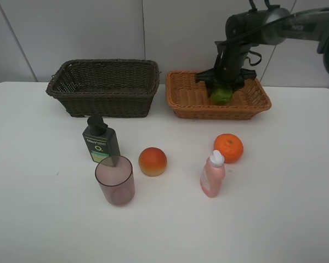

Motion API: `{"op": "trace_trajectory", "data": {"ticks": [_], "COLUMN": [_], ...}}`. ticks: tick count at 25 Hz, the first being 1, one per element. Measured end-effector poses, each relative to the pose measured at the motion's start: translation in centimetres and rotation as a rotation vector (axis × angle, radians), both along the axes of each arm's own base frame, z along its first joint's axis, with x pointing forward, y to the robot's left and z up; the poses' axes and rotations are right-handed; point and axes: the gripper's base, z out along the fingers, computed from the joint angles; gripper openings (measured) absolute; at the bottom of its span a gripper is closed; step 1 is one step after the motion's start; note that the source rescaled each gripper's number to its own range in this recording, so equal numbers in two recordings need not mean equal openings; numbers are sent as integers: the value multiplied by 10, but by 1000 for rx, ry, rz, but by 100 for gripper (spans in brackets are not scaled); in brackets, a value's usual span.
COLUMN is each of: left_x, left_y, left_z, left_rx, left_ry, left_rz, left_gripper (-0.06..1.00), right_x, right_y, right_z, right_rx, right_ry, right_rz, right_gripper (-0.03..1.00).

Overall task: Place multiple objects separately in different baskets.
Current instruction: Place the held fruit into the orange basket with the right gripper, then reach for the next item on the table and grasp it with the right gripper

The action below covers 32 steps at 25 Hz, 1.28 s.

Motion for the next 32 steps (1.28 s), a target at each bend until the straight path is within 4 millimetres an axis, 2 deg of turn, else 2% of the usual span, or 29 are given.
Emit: {"op": "trace_trajectory", "data": {"ticks": [1, 5, 8, 11, 14, 20, 24, 28, 32], "left_x": [0, 0, 0, 0, 0, 0, 0, 0, 0], "left_y": [0, 0, 0, 0, 0, 0, 0, 0, 0], "left_z": [0, 0, 0, 0, 0, 0, 0, 0, 0], "left_rx": [0, 0, 0, 0, 0, 0, 0, 0, 0], "left_ry": [0, 0, 0, 0, 0, 0, 0, 0, 0], "left_rz": [0, 0, 0, 0, 0, 0, 0, 0, 0], "left_gripper": [100, 100, 100, 100, 100, 100, 100, 100, 100], "right_x": [1, 3, 3, 1, -5, -32, -54, -84, -114], "right_y": [0, 1, 1, 0, -1, 4, 8, 8, 0], "right_z": [0, 4, 5, 8, 25, 68, 81, 81, 69], "right_rx": [2, 24, 31, 24, 3, -56, -59, -58, -31], "right_ry": [-7, -30, -34, -29, -20, 42, 48, 54, 71], "right_rz": [1, -34, -57, -59, -62, -49, -18, 21, 39], "right_gripper": [48, 73, 81, 82, 82, 82, 82, 82, 82]}}
